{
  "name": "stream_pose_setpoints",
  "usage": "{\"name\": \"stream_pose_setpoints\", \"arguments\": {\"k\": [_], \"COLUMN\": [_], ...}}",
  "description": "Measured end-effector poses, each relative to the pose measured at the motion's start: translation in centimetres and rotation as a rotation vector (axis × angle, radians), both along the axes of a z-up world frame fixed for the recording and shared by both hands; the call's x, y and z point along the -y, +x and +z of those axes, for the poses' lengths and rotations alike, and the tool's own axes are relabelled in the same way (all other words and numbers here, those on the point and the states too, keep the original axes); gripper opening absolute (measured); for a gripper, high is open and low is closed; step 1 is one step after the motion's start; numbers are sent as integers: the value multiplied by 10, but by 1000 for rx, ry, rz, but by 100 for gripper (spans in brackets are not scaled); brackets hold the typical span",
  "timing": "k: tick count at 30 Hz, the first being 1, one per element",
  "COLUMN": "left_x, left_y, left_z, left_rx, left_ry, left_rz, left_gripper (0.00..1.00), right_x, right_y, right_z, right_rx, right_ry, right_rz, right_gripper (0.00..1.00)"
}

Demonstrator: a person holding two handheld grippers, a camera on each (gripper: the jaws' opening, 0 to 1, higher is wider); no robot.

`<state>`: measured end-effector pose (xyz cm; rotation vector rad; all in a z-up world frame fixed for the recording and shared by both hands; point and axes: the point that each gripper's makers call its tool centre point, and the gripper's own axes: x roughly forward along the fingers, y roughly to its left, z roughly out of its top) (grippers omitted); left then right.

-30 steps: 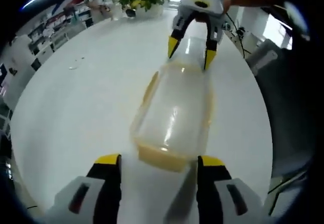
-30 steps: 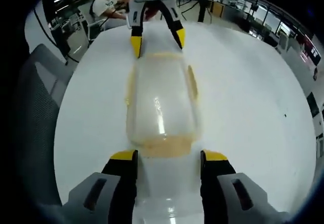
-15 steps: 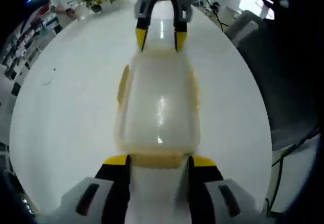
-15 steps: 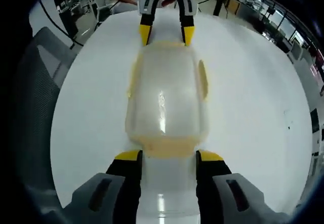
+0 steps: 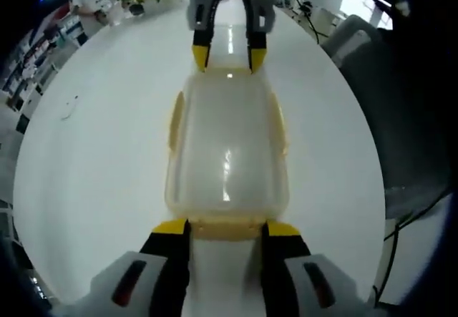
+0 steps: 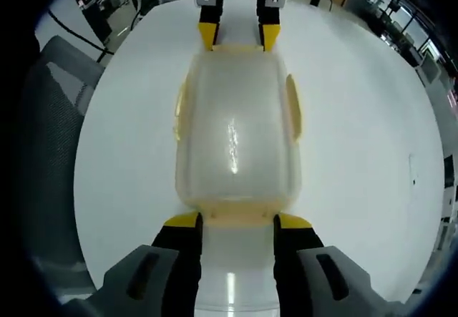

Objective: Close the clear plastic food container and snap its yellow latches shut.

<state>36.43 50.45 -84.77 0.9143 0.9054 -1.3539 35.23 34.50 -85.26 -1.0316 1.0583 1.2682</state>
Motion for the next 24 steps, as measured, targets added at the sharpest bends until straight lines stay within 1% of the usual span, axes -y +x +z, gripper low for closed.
{"name": "stream_pose_setpoints", "arguments": {"k": [2, 6, 10, 12, 14, 16, 18, 21, 23, 24], "left_x": [-1, -3, 1, 1, 2, 2, 2, 1, 0, -2], "left_y": [-1, 1, 2, 3, 3, 3, 3, 2, 3, 0], "left_z": [0, -1, -2, -2, -1, -1, -1, 0, 0, 0], "left_rx": [1, -4, -2, -3, -4, -4, 0, 4, 6, 5], "left_ry": [3, -19, 19, 21, 3, -1, 6, -6, -30, -22], "left_rz": [2, 30, 7, 7, 8, 14, -6, -1, 30, 37], "left_gripper": [34, 34, 34, 34, 34, 34, 34, 34, 34, 34], "right_x": [-1, 1, 3, 2, 2, 2, 2, 2, 2, 1], "right_y": [0, -1, 1, 1, 1, 2, 3, 2, 2, 3], "right_z": [0, 0, 0, 0, 0, 0, 0, 0, 1, 1], "right_rx": [-2, 1, -5, -5, -7, -11, -11, -6, -5, -5], "right_ry": [-8, -13, 8, 19, 30, 36, 49, 53, 53, 64], "right_rz": [8, 19, 36, 36, 44, 36, 17, 3, 2, -5], "right_gripper": [36, 36, 37, 37, 38, 37, 37, 37, 37, 36]}}
